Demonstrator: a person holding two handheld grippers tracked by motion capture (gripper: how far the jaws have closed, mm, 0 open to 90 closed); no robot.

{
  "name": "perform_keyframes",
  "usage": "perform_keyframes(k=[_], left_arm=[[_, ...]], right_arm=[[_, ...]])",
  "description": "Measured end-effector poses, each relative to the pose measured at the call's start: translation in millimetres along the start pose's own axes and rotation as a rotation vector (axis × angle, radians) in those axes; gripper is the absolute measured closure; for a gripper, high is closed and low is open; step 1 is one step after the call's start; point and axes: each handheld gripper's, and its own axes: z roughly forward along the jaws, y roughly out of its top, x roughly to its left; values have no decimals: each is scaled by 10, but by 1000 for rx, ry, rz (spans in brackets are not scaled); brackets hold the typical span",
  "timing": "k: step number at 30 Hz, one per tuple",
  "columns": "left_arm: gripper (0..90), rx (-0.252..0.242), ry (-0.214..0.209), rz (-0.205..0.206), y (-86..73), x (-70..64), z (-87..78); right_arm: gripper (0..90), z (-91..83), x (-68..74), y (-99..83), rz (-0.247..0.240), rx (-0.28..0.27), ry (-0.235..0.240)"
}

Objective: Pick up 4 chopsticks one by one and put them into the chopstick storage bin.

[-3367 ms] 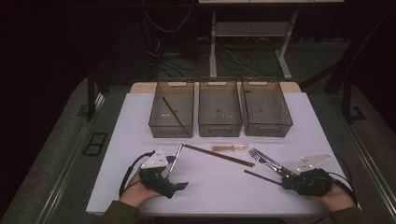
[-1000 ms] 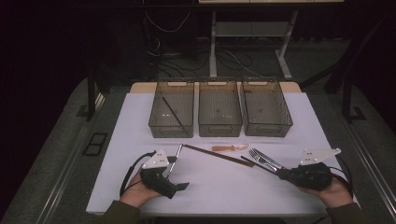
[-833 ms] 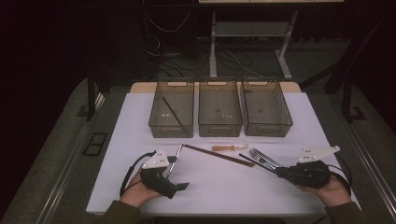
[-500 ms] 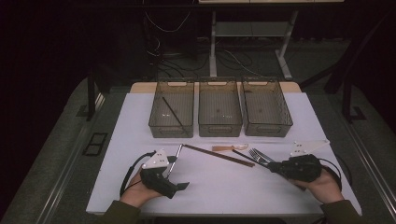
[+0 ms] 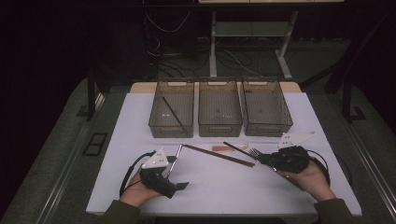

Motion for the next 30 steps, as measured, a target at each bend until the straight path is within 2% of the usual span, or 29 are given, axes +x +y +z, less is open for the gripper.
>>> perform_keyframes(k=[17,30], left_arm=[[0,-7,1,-5,-4,10,-4],[0,-16,5,-6,0,15,-17]], right_arm=[[862,151,0,287,13,-37,0],[862,417,6,658,30,-41,-9]])
